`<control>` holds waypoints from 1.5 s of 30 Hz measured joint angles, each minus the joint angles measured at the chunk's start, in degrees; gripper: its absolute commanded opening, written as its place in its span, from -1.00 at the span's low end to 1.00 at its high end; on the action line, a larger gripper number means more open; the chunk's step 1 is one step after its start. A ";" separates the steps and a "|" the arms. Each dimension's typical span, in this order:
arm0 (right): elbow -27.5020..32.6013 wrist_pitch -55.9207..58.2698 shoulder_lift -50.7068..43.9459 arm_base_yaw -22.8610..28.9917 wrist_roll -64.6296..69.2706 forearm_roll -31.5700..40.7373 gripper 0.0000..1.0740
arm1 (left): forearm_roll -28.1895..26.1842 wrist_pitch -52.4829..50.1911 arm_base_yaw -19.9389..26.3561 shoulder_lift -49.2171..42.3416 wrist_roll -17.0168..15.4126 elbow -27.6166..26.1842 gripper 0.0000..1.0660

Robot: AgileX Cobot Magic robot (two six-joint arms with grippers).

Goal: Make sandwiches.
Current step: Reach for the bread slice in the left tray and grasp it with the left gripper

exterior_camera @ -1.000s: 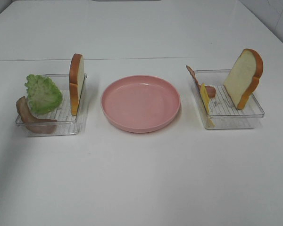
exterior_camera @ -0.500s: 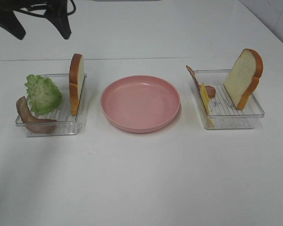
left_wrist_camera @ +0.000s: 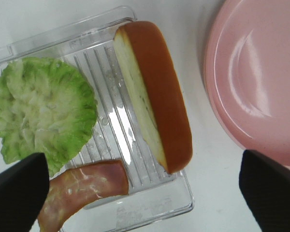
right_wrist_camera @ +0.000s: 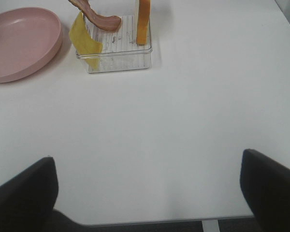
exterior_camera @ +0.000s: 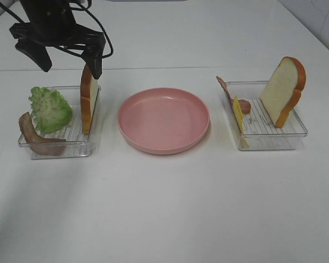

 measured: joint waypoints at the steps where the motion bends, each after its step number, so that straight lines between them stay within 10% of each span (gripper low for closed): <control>1: 0.00 0.00 0.00 0.00 0.00 0.00 0.83 | 0.06 0.00 0.00 1.32 -0.06 -1.26 0.88; 32: 0.00 0.00 0.00 0.00 0.00 0.00 0.83 | 2.64 -0.11 0.46 9.17 0.29 -5.33 0.74; 37: 0.00 0.00 0.00 0.00 0.00 0.00 0.83 | 2.58 -0.11 0.46 9.40 0.46 -5.33 0.44; 41: 0.00 0.00 0.00 0.00 0.00 0.00 0.83 | 2.29 -0.11 0.46 9.40 0.52 -5.33 -0.40; 45: 0.00 0.00 0.00 0.00 0.00 0.00 0.83 | 2.46 -0.11 0.46 9.40 0.40 -5.33 -0.64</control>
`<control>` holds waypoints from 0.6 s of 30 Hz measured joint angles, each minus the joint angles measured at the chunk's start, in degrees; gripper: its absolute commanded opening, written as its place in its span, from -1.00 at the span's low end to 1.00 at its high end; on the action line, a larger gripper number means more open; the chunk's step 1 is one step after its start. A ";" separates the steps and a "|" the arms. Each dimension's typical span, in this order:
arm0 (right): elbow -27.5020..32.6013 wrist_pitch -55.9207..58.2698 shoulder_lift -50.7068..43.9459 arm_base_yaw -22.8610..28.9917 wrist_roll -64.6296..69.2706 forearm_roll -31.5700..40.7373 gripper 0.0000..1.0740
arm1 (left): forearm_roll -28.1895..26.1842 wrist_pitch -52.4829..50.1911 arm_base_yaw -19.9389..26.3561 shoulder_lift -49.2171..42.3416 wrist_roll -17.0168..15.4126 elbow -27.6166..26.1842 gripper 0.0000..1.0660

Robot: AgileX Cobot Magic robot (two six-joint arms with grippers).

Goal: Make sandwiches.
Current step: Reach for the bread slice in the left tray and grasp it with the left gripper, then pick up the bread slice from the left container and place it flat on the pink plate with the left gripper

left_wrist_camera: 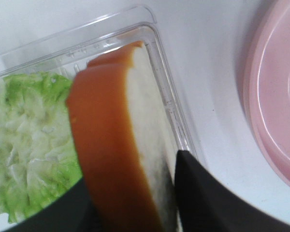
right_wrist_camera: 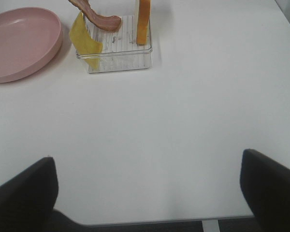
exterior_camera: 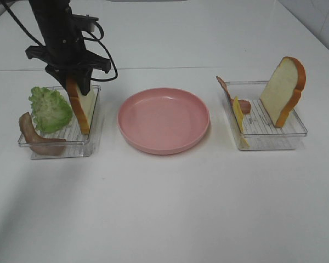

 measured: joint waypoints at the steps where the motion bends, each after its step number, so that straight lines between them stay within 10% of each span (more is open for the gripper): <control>1: 0.00 0.00 0.00 0.00 0.00 0.00 0.83 | 0.17 0.00 0.00 0.00 -0.11 0.00 -0.64; 18: 0.00 0.00 0.00 0.00 0.00 0.00 0.83 | 0.11 0.00 0.00 0.06 -5.67 0.00 -1.00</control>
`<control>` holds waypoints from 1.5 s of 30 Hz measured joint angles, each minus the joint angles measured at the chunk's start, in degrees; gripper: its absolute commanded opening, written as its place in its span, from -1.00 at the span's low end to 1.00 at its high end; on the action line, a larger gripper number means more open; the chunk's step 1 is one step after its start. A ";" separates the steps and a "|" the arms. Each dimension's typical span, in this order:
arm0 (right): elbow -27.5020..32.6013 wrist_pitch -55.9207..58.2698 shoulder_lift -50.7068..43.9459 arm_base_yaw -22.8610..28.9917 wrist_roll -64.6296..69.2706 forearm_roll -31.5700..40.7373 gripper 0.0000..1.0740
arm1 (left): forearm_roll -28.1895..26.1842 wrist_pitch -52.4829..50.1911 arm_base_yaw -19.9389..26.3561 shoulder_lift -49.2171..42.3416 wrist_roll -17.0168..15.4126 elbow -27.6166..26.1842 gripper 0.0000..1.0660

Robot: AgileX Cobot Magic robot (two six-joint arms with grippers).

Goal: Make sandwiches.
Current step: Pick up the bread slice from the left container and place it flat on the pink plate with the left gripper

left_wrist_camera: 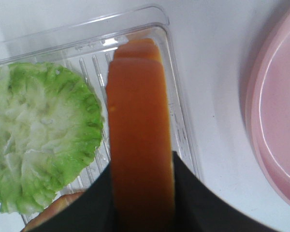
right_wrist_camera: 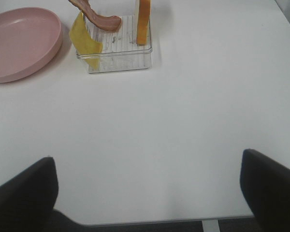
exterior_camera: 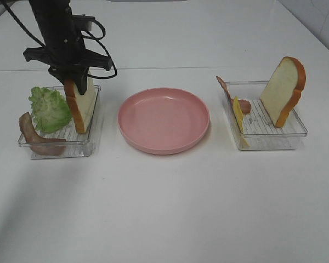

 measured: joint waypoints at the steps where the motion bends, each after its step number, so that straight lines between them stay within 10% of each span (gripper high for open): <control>1: 0.00 0.00 0.00 0.00 0.00 0.00 0.83 | 0.00 0.00 0.00 0.00 0.00 0.00 -1.00; 18: 0.00 0.00 0.00 0.00 0.00 0.00 0.83 | -2.06 0.29 0.00 -10.66 -3.04 0.00 -1.00; 29: 0.00 0.00 0.00 0.00 0.00 0.00 0.83 | -18.11 0.40 -0.29 -13.12 -1.26 0.00 -1.00; 45: 0.00 0.00 0.00 0.00 0.00 0.00 0.83 | -27.56 -6.25 -4.81 -1.66 -0.86 0.46 -1.00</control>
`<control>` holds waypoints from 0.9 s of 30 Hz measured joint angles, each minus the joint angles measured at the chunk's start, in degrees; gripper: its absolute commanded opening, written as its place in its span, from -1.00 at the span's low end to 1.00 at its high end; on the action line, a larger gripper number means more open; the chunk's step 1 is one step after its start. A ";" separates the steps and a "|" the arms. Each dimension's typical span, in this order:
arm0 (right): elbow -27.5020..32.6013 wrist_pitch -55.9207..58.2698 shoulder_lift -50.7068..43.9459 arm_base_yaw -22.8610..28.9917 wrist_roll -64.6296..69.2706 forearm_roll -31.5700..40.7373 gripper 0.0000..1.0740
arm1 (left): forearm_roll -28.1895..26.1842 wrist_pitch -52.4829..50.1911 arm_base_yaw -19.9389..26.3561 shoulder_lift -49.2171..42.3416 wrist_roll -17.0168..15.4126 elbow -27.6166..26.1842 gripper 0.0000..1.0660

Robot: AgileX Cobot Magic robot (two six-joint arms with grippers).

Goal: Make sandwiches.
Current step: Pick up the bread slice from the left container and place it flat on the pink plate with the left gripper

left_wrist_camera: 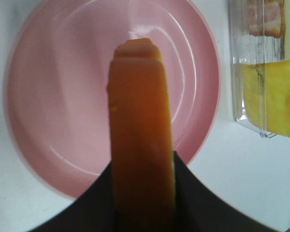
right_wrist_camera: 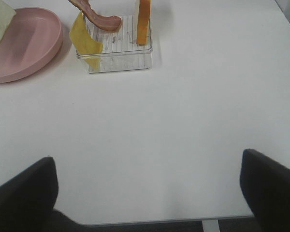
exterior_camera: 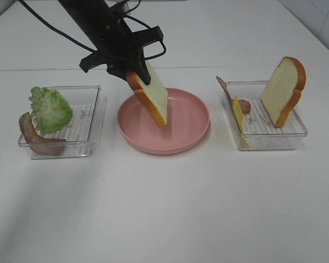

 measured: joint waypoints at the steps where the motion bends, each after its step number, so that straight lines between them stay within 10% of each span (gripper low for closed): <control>1: 0.00 0.00 0.00 0.00 0.00 0.00 0.83 | 0.00 0.00 0.00 0.00 0.00 0.00 -1.00; 27: 0.00 0.00 0.00 0.00 0.00 0.00 0.83 | -9.00 -11.75 -2.86 8.14 0.40 0.11 -1.00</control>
